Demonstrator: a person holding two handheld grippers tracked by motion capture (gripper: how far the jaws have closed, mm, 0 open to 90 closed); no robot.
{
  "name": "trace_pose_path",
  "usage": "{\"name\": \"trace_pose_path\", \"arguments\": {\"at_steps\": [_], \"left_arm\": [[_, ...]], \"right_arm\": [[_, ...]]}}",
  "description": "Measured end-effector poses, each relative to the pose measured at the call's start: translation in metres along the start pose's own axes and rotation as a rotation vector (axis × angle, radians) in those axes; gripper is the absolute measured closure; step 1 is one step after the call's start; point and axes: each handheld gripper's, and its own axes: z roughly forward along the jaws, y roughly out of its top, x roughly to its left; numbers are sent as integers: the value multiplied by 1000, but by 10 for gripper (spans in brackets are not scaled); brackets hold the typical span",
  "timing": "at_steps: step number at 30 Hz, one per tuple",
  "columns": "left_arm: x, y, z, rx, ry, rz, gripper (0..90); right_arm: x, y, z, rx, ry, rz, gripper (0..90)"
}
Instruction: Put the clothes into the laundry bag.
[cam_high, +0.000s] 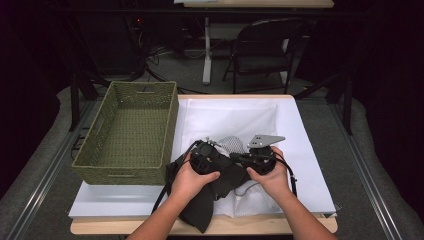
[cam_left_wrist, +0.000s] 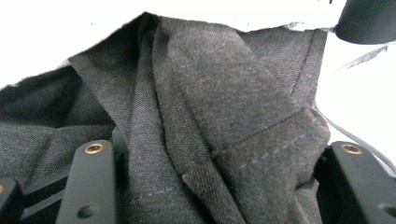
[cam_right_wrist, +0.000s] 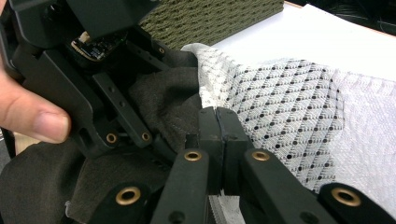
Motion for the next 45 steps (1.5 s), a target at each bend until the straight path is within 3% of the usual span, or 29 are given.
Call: {"name": "trace_pose_path", "arguments": {"at_steps": [3, 5, 8, 11, 15, 18, 21, 24, 30, 34, 42, 45], "left_arm": [[-1, 0, 0, -5, 5, 14, 326], [-4, 0, -4, 12, 9, 48, 271], [-6, -2, -14, 12, -9, 58, 216], [-6, -6, -26, -17, -17, 68, 212], [-6, -17, -35, -9, -13, 89, 203], [-2, -25, -35, -12, -17, 84, 199], [2, -31, -27, 2, -49, 66, 197], [4, -34, -18, 26, -82, 69, 298], [1, -37, -10, 5, -65, 90, 404], [1, -37, -9, -4, -58, 67, 422], [2, -39, -6, -21, -68, 76, 639], [-1, -37, -8, -37, -57, 85, 677]], "right_arm": [[0, 0, 0, 1, -3, -2, 900], [0, -1, 1, 2, -6, -2, 900], [-1, -1, 1, 2, -6, -1, 900], [-2, -1, 1, 2, -8, -2, 900], [-1, -1, 1, 2, -8, -1, 900], [-1, -1, 1, -2, -9, -3, 900], [-1, -1, 2, 2, -8, -4, 900], [0, -1, 2, 2, -7, -7, 900], [1, -2, 2, 3, -3, -10, 900], [2, -2, 1, 3, -2, -10, 900], [3, -1, 2, 4, 5, -15, 900], [6, -1, 2, 3, 7, -19, 900]]}}
